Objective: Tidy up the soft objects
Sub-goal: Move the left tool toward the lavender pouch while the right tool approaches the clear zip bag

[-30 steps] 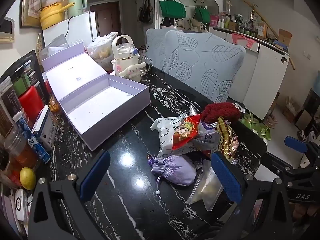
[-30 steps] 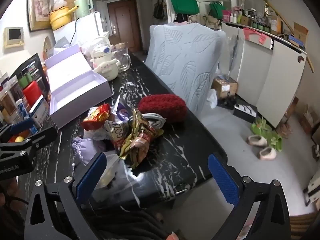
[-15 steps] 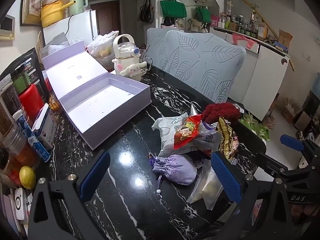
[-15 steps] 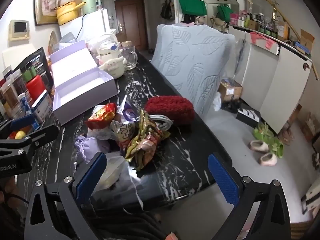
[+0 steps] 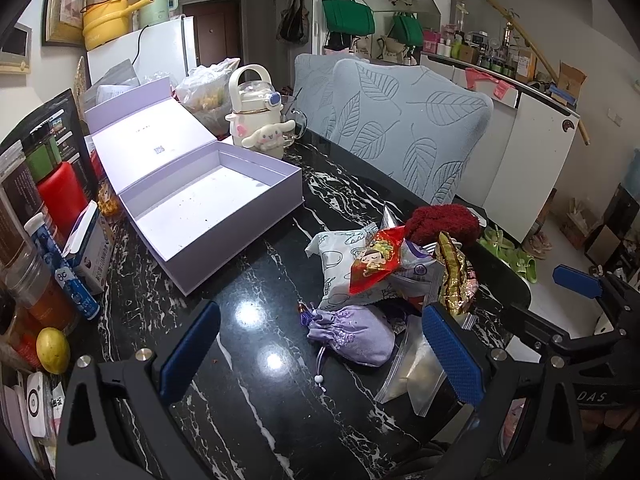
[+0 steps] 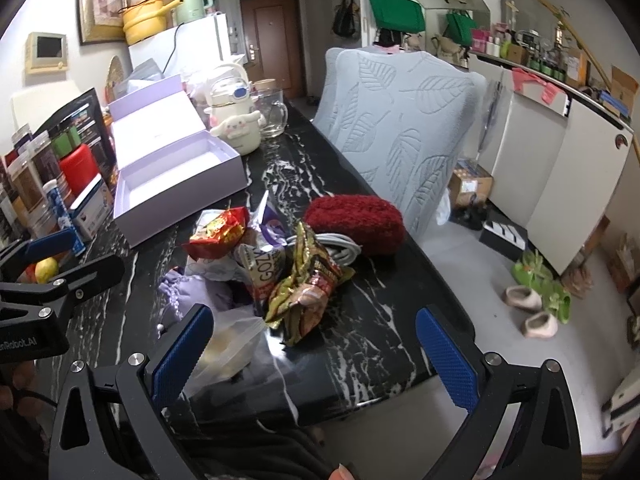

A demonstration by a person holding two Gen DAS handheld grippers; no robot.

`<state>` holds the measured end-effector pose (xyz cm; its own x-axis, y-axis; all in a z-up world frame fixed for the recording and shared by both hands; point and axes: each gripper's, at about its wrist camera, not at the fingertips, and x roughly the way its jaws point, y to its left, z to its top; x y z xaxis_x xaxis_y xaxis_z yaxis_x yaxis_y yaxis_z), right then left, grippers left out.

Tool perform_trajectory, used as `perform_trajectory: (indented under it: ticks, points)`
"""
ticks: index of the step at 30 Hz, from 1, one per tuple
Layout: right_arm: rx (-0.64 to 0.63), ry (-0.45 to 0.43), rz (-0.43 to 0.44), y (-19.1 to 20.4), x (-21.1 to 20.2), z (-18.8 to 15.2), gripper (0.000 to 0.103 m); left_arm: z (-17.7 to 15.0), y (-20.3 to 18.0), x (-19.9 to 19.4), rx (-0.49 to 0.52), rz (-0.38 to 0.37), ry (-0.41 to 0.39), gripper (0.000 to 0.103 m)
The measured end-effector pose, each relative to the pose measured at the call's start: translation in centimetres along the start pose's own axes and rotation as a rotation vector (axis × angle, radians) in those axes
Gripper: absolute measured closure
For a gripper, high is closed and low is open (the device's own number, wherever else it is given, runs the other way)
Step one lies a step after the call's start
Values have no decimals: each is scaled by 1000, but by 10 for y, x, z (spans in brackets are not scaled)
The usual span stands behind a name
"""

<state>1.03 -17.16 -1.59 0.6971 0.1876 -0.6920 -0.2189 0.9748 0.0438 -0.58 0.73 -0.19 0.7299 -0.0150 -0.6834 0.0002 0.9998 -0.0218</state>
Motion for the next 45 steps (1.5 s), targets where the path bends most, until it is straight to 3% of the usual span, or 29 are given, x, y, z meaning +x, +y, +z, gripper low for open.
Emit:
perform_trajectory:
  ticks: [45]
  points:
    - [-43,-15,11,8,8,6,0,5,11,2,-32,-9,-3,0]
